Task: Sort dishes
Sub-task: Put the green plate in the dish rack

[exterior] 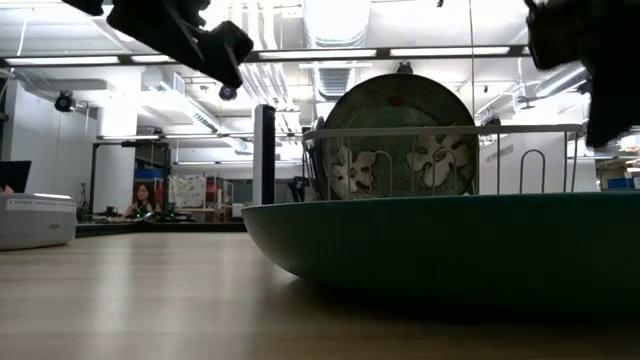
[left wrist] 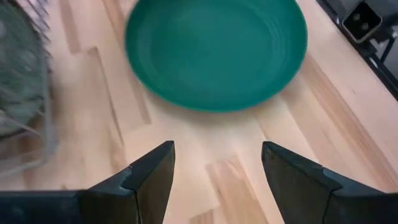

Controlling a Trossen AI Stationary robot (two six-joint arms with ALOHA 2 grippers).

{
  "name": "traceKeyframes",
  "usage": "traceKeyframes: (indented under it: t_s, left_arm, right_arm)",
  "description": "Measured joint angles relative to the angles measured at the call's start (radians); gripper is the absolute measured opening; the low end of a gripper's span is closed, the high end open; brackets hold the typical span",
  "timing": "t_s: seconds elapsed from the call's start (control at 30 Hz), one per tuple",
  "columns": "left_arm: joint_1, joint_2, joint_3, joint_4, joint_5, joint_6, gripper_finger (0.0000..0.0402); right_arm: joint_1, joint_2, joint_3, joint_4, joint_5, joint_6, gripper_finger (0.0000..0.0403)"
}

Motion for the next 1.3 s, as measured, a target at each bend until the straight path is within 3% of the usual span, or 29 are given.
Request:
traceKeyframes:
  t_s: [0.33, 0.7, 1.07, 1.3]
  left_arm:
    - [-0.085, 0.099, -0.001, -0.009, 0.0, -0.012, 0.023]
    - [-0.137, 0.153, -0.001, -0.011, 0.001, -0.073, 0.023]
    - [-0.15, 0.153, -0.001, -0.01, 0.002, -0.082, 0.023]
    - [-0.15, 0.153, -0.001, 0.007, 0.002, -0.083, 0.023]
  right_arm:
    - [0.015, 0.185, 0.03, 0.06, 0.013, 0.088, 0.0099]
    - [0.013, 0.197, 0.059, 0.053, 0.051, 0.138, 0.0185]
    - [0.013, 0.213, 0.065, -0.024, 0.062, 0.171, 0.02]
    - [0.009, 0.31, 0.064, 0.103, 0.063, 0.143, 0.0198]
